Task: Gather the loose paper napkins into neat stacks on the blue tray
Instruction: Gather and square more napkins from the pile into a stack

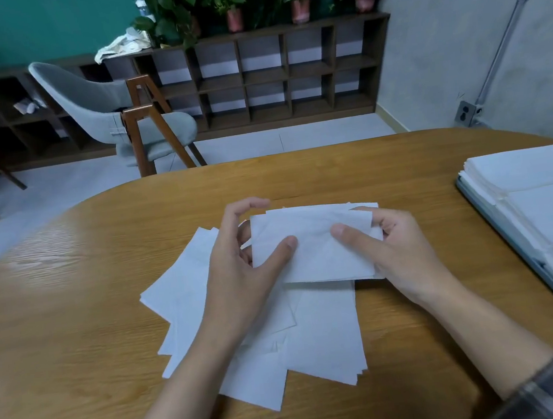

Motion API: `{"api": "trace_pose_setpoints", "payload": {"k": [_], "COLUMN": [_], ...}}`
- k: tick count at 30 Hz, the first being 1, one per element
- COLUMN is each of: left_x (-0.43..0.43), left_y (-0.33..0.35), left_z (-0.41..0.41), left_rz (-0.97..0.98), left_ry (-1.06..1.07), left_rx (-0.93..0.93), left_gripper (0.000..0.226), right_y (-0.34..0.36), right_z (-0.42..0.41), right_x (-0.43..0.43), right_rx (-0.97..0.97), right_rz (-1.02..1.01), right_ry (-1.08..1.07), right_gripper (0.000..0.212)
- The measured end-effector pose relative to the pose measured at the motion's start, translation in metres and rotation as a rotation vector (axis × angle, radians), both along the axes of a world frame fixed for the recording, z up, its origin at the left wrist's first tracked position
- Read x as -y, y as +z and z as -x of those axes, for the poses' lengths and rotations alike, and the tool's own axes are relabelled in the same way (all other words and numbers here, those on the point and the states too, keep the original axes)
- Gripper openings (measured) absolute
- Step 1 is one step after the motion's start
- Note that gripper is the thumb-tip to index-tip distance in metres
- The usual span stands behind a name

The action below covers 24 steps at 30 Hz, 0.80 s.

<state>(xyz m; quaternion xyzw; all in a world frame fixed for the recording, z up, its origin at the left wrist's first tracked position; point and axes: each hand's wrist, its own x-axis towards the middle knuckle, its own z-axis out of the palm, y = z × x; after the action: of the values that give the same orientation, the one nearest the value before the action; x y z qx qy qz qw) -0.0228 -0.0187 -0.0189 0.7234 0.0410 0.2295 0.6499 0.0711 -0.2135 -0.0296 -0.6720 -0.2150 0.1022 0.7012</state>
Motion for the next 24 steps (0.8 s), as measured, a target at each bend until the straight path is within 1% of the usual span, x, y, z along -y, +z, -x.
{"api": "trace_pose_setpoints", "payload": {"k": [3,6,12,15,17,19,20,22,23,24], "left_x": [0.000,0.000,-0.001,0.000,0.001,0.001,0.002,0.003,0.004,0.003], "left_y": [0.000,-0.004,-0.005,-0.004,-0.004,-0.001,0.001,0.006,0.007,0.005], "left_z": [-0.003,-0.004,-0.004,-0.003,-0.002,-0.001,-0.001,0.001,0.002,0.001], "left_rz": [-0.057,-0.086,-0.034,-0.070,-0.126,-0.136,-0.083,0.043,0.043,-0.001], "left_ry": [0.011,0.006,0.009,0.029,0.056,0.069,0.046,-0.036,-0.045,-0.022], "left_rx": [0.004,-0.031,-0.066,-0.075,-0.074,-0.110,-0.130,-0.128,-0.102,-0.070], "left_gripper": [0.025,0.011,0.015,0.018,0.029,0.048,0.053,0.055,0.055,0.054], "right_y": [0.004,0.007,0.008,0.008,0.009,0.010,0.011,0.013,0.012,0.012], "right_z": [0.001,0.004,0.006,0.005,0.006,0.006,0.006,0.004,0.002,0.001], "right_x": [0.000,-0.001,-0.002,0.000,0.000,0.001,0.002,0.004,0.005,0.006], "right_rx": [-0.019,0.007,0.090,0.169,0.184,0.171,0.170,0.230,0.272,0.292], "right_rz": [-0.015,-0.013,0.053,0.056,0.026,-0.013,-0.026,0.015,0.070,0.118], "right_ry": [0.029,0.074,0.077,0.060,0.074,0.095,0.098,0.080,0.072,0.078], "right_gripper": [0.019,0.029,0.055,0.063,0.065,0.060,0.053,0.032,0.024,0.020]}}
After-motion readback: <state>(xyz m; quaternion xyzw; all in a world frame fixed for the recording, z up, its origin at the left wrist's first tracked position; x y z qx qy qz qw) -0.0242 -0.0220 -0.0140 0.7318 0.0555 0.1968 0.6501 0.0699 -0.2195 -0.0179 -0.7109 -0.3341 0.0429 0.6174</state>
